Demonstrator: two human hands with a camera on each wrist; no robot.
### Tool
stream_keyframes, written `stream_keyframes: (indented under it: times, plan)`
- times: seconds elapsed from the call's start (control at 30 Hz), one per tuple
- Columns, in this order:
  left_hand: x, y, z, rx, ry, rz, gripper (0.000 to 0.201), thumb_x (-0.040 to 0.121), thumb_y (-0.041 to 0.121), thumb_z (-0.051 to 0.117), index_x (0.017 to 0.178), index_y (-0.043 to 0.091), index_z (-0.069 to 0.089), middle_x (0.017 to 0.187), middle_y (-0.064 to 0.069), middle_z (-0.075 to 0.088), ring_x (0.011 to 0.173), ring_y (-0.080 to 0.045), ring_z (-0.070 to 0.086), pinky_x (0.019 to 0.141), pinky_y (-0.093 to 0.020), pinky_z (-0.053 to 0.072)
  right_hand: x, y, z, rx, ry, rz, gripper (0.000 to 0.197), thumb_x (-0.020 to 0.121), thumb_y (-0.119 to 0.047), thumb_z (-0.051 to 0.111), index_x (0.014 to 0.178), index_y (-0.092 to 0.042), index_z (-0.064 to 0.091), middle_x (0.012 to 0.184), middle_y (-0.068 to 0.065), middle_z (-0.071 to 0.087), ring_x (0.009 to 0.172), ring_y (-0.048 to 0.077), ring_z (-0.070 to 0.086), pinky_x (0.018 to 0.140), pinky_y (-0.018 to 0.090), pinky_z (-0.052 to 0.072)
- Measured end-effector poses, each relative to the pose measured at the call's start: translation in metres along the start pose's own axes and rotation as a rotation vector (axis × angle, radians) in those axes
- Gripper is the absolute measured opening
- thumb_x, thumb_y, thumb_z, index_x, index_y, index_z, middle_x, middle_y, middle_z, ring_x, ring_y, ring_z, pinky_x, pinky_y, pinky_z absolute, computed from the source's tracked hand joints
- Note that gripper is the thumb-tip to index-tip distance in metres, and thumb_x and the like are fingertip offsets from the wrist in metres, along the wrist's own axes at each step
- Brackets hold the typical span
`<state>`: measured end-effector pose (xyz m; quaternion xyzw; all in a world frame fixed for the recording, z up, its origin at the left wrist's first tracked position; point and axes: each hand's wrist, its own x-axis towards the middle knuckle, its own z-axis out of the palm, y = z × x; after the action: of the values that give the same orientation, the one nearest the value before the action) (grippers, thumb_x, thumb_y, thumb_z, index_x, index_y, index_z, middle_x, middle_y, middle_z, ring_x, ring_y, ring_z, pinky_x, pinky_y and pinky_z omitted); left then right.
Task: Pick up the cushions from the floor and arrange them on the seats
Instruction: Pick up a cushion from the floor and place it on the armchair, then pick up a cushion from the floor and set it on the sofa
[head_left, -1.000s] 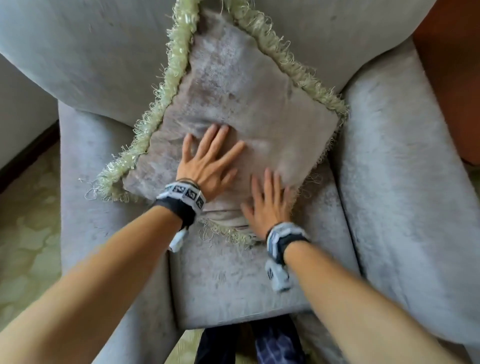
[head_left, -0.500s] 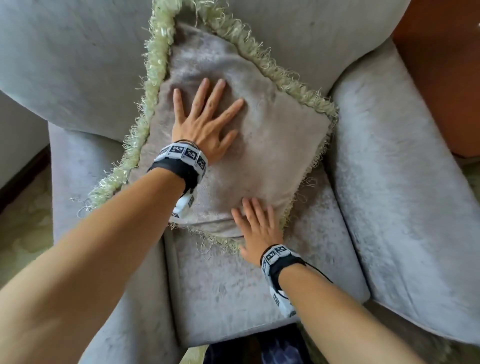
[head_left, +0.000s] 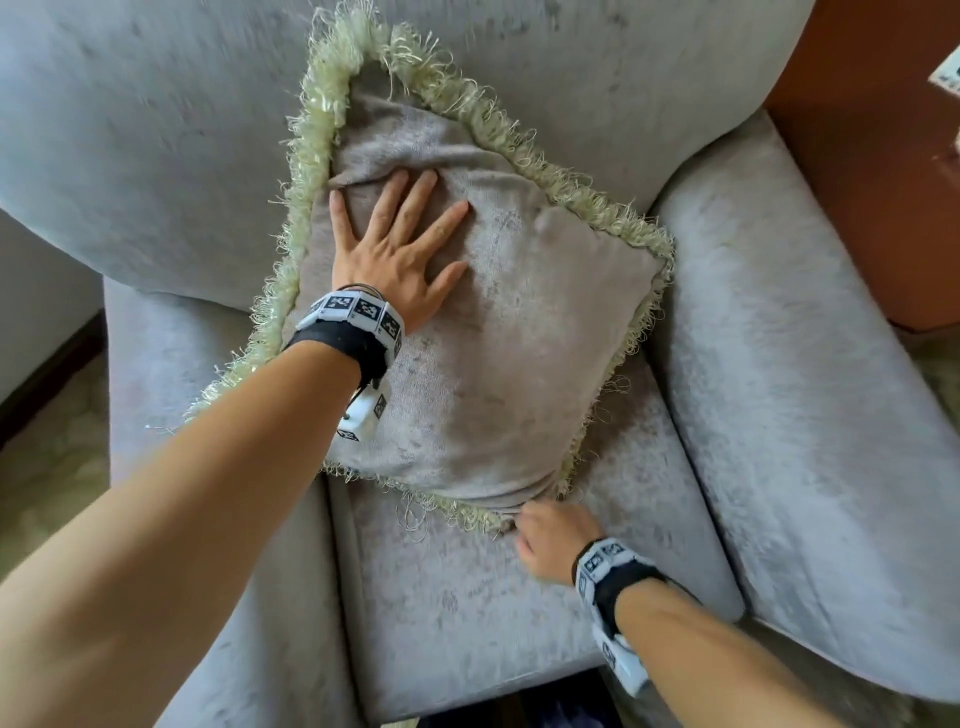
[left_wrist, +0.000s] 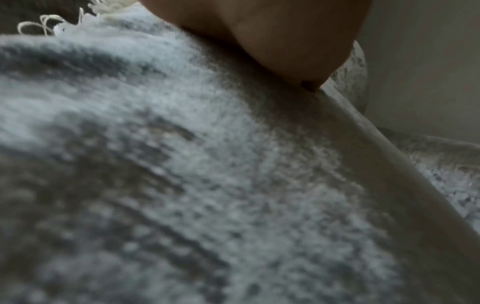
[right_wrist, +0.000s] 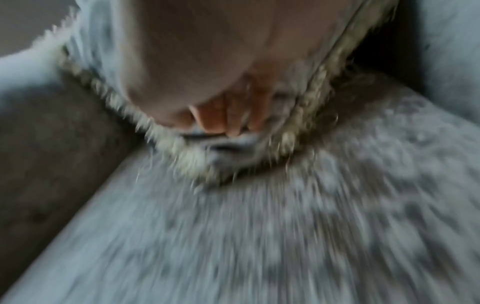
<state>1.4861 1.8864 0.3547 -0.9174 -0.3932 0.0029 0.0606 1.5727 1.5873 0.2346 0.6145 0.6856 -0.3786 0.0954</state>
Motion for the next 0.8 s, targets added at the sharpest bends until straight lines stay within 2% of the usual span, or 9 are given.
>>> stream_keyframes:
  times: [0.03,0.07,0.13,0.23,0.37,0.43,0.53,0.7,0.8]
  plan:
    - [-0.001,0.003,0.001,-0.010,0.006,-0.013,0.061,0.093,0.067,0.018,0.150,0.048,0.004,0.163,0.005,0.003,0.150,-0.021,0.001,0.109,-0.072,0.000,0.006,0.001,-0.017,-0.004,0.220,-0.057,0.019,0.091,-0.021,0.048,0.076,-0.012,0.054,0.090,0.007,0.058,0.080,0.023,0.054,0.065,0.038,0.050]
    - [-0.002,0.006,0.002,-0.020,0.007,-0.028,0.061,0.093,0.066,0.019,0.150,0.048,0.005,0.163,0.005,0.003,0.150,-0.021,0.000,0.109,-0.073,-0.001,0.015,0.004,-0.034,-0.015,0.451,-0.096,0.012,0.088,-0.019,0.052,0.079,-0.012,0.057,0.083,0.005,0.058,0.074,0.021,0.052,0.066,0.038,0.052]
    - [-0.004,0.011,0.002,-0.027,0.005,-0.046,0.062,0.093,0.066,0.021,0.150,0.047,0.005,0.163,0.004,0.002,0.150,-0.021,-0.001,0.108,-0.073,-0.001,0.035,0.004,-0.072,-0.068,0.755,-0.082,0.030,0.084,-0.025,0.059,0.111,-0.013,0.059,0.123,0.012,0.058,0.111,0.026,0.055,0.097,0.047,0.049]
    - [-0.004,0.012,-0.002,-0.013,-0.022,-0.049,0.063,0.092,0.066,0.020,0.150,0.048,0.004,0.163,0.005,0.000,0.150,-0.020,-0.002,0.108,-0.073,0.001,0.054,-0.008,-0.112,-0.050,0.615,0.035,0.078,0.086,-0.041,0.056,0.152,-0.026,0.017,0.164,0.005,-0.003,0.151,0.028,0.004,0.118,0.053,0.008]
    - [-0.007,0.011,-0.011,-0.001,-0.084,-0.041,0.063,0.092,0.065,0.023,0.149,0.049,0.003,0.163,0.006,-0.003,0.150,-0.019,-0.005,0.109,-0.073,0.002,0.038,-0.020,-0.069,-0.112,0.196,0.134,0.096,0.085,-0.044,0.058,0.154,-0.036,-0.009,0.160,0.002,-0.028,0.148,0.030,-0.022,0.116,0.065,0.008]
    - [-0.007,0.012,-0.017,-0.017,-0.130,-0.062,0.062,0.092,0.065,0.023,0.149,0.050,0.003,0.163,0.008,-0.006,0.150,-0.019,-0.008,0.109,-0.072,0.003,0.013,-0.021,-0.032,-0.049,-0.078,0.143,0.087,0.087,-0.030,0.060,0.155,-0.033,0.007,0.163,0.002,-0.016,0.150,0.032,-0.011,0.110,0.057,0.032]
    - [-0.006,0.026,-0.030,-0.096,-0.188,-0.134,0.063,0.090,0.068,0.022,0.149,0.048,0.008,0.162,0.008,-0.008,0.149,-0.022,-0.012,0.111,-0.070,0.005,-0.019,-0.015,-0.016,0.006,-0.267,0.162,0.068,0.090,-0.026,0.057,0.151,-0.027,0.030,0.153,0.009,0.033,0.126,0.032,0.047,0.091,0.042,0.053]
    - [-0.015,0.058,-0.052,-0.262,-0.254,-0.230,0.064,0.089,0.066,0.029,0.147,0.040,0.021,0.163,0.000,-0.001,0.148,-0.032,-0.008,0.114,-0.062,0.012,-0.036,-0.004,-0.078,0.431,0.171,0.317,0.065,0.092,-0.035,0.056,0.151,-0.022,0.031,0.154,0.007,0.036,0.135,0.029,0.042,0.107,0.042,0.041]
    - [-0.023,0.071,-0.071,-0.350,-0.271,-0.263,0.064,0.088,0.063,0.034,0.144,0.034,0.026,0.154,-0.006,0.022,0.143,-0.033,0.013,0.110,-0.060,0.025,-0.053,-0.004,-0.122,0.658,0.472,0.433,0.064,0.089,-0.042,0.057,0.147,-0.025,0.038,0.147,0.005,0.047,0.130,0.028,0.049,0.106,0.042,0.042]
